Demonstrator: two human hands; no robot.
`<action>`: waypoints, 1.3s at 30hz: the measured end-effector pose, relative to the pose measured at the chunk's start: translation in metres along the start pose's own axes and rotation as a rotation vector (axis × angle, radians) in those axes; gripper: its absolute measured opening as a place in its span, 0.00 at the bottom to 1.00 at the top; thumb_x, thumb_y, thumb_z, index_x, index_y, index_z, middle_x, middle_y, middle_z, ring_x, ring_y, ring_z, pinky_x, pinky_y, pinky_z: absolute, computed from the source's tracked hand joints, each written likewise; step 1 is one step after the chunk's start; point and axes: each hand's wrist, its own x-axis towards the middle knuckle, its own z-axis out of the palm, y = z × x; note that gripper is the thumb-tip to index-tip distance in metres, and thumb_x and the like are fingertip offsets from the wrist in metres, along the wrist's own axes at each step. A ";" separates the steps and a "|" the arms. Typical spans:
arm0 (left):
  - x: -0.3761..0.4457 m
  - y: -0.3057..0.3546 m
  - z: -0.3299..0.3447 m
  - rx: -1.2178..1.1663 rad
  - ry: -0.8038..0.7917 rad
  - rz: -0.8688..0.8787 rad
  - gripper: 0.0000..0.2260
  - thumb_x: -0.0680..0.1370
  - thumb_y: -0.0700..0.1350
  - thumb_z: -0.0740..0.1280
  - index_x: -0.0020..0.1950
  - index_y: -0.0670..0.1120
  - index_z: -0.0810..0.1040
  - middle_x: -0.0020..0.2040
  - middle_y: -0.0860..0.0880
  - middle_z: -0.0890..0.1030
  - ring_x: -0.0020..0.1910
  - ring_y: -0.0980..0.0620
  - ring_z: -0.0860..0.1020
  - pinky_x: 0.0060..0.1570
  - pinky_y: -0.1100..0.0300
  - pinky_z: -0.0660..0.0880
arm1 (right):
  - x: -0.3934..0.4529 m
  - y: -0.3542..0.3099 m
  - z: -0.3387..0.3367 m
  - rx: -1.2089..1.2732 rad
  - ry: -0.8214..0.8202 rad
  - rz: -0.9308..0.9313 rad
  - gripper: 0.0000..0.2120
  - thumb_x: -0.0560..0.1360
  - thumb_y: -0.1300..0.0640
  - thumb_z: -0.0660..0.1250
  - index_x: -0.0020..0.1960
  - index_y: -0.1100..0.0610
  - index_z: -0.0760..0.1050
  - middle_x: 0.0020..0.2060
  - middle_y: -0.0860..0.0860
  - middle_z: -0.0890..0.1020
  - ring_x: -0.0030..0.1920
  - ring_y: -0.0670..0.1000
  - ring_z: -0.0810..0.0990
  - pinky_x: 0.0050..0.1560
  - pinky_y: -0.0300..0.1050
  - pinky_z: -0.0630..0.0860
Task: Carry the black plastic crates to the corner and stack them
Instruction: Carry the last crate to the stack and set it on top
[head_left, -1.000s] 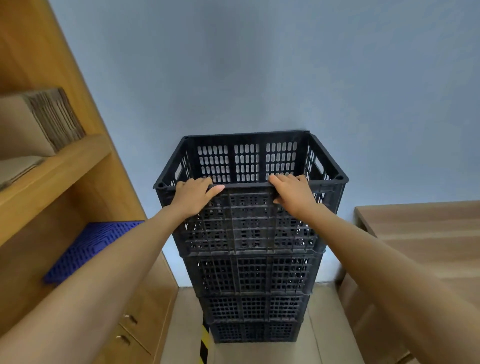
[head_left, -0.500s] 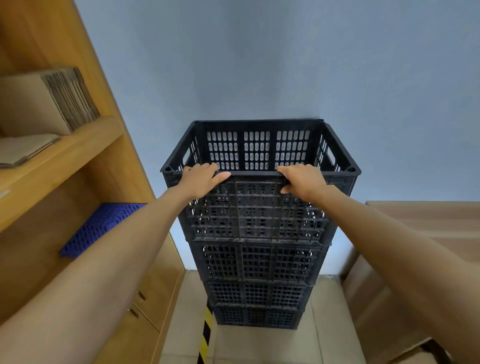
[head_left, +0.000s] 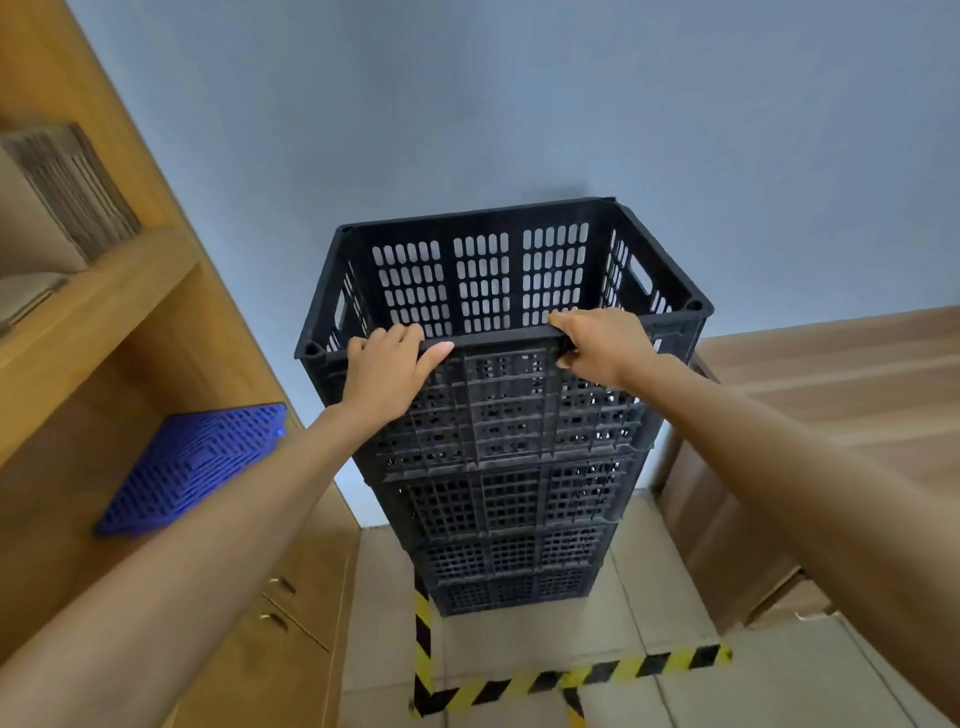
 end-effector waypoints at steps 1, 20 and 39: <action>-0.004 0.001 0.000 0.006 0.011 0.007 0.26 0.80 0.64 0.45 0.49 0.47 0.73 0.46 0.49 0.77 0.48 0.46 0.76 0.54 0.47 0.69 | -0.004 -0.002 -0.001 0.003 0.007 -0.003 0.09 0.73 0.52 0.68 0.51 0.50 0.72 0.44 0.48 0.82 0.46 0.53 0.81 0.40 0.43 0.69; 0.089 -0.016 0.022 0.010 0.068 -0.013 0.26 0.81 0.64 0.47 0.49 0.45 0.74 0.44 0.49 0.76 0.49 0.44 0.76 0.57 0.45 0.66 | 0.089 0.038 0.018 0.025 -0.039 -0.032 0.11 0.73 0.52 0.71 0.46 0.48 0.68 0.38 0.45 0.78 0.42 0.49 0.79 0.40 0.42 0.67; 0.079 -0.035 0.018 -0.013 0.074 0.054 0.23 0.81 0.64 0.48 0.42 0.48 0.69 0.40 0.50 0.73 0.45 0.45 0.74 0.56 0.44 0.63 | 0.070 0.008 0.022 -0.052 0.044 0.003 0.14 0.73 0.54 0.71 0.54 0.55 0.71 0.48 0.52 0.82 0.49 0.58 0.81 0.48 0.50 0.71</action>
